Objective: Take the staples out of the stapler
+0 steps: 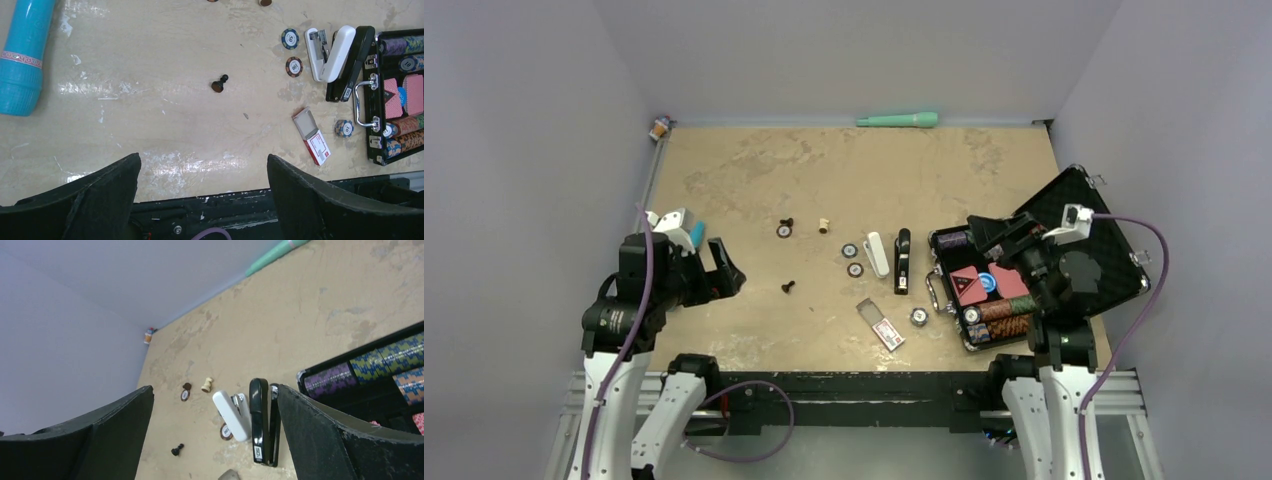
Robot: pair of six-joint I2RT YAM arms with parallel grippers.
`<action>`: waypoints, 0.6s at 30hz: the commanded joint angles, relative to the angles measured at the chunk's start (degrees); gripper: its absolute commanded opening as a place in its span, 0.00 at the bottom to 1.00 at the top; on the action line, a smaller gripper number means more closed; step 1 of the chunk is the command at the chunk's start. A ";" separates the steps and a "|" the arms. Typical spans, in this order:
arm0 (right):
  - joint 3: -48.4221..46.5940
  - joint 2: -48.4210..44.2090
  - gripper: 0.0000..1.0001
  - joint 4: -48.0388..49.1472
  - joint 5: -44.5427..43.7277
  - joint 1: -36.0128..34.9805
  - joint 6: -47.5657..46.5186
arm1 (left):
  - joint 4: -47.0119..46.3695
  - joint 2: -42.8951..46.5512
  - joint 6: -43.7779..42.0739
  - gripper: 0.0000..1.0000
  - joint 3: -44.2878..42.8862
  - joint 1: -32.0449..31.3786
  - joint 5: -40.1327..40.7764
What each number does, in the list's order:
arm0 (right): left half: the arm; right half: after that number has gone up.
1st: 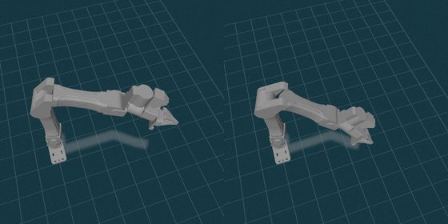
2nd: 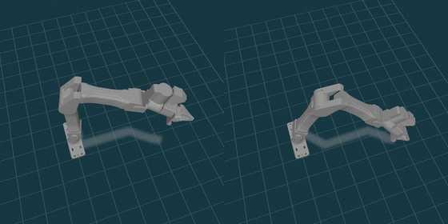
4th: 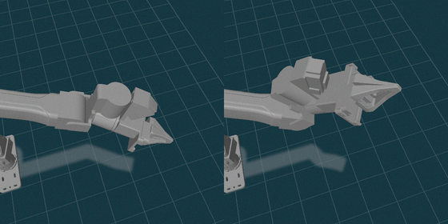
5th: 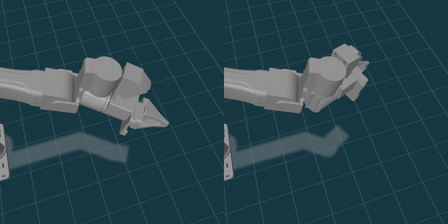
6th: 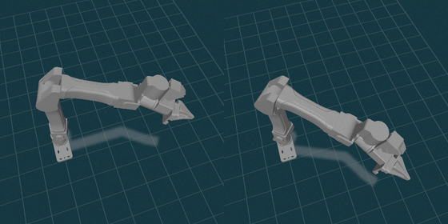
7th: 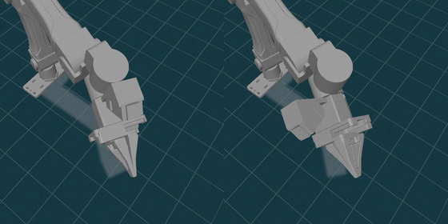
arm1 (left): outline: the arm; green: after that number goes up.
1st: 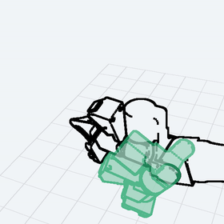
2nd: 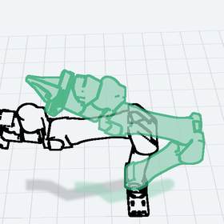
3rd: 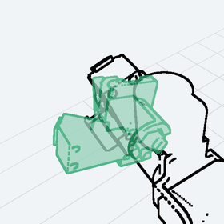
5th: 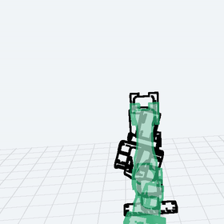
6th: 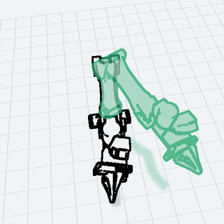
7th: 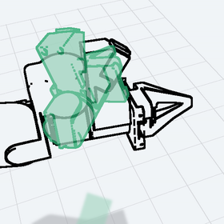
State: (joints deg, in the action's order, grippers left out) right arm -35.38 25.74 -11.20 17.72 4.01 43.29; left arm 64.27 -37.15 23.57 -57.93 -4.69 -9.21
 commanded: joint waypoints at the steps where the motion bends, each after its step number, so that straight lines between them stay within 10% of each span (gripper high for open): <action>1: 2.38 -2.35 0.99 -1.98 1.10 -0.14 -0.64 | -3.02 0.98 2.24 1.00 2.63 -0.23 0.28; 6: 5.30 -5.80 0.99 0.90 8.46 -0.14 -2.97 | -3.75 1.44 2.09 1.00 3.00 -0.23 -0.23; 18: -4.75 1.49 0.96 -12.25 -4.83 -2.81 -10.25 | -4.94 2.70 2.01 1.00 3.77 0.07 -1.45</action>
State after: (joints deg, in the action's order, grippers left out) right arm -35.75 26.50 -20.01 19.05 2.94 36.14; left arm 61.69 -34.65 24.95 -54.46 -4.69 -9.65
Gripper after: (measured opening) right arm 0.959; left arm 0.998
